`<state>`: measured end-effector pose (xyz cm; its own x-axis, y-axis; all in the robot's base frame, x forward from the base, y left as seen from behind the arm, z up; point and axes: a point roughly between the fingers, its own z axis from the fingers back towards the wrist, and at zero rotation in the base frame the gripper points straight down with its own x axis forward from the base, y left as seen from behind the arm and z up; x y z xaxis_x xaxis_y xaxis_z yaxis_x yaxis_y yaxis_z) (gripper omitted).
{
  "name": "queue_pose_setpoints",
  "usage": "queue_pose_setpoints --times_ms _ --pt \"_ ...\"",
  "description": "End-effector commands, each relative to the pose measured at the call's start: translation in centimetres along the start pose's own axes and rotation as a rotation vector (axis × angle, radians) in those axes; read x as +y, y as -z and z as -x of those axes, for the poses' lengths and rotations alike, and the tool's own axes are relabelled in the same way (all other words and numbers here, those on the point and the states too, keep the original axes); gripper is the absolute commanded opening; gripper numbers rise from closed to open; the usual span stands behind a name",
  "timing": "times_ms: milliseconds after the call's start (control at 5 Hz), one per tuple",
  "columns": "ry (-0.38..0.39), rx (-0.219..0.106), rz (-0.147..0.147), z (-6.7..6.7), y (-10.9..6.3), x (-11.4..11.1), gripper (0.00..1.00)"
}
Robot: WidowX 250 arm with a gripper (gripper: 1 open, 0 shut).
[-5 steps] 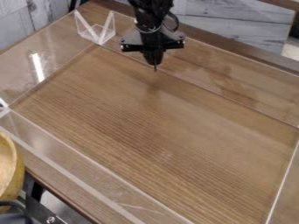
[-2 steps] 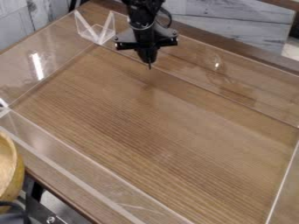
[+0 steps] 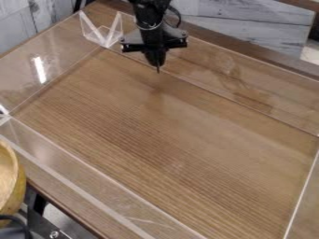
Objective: Put the green block in the brown bowl
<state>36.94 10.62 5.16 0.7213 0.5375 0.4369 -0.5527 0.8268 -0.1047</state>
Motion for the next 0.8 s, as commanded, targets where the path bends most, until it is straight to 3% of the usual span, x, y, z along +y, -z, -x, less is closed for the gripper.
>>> queue_pose_setpoints --times_ms 0,600 --pt "-0.016 -0.057 0.015 -1.95 -1.37 0.09 0.0" --pt "-0.019 -0.042 0.019 -2.19 -1.55 0.16 0.0"
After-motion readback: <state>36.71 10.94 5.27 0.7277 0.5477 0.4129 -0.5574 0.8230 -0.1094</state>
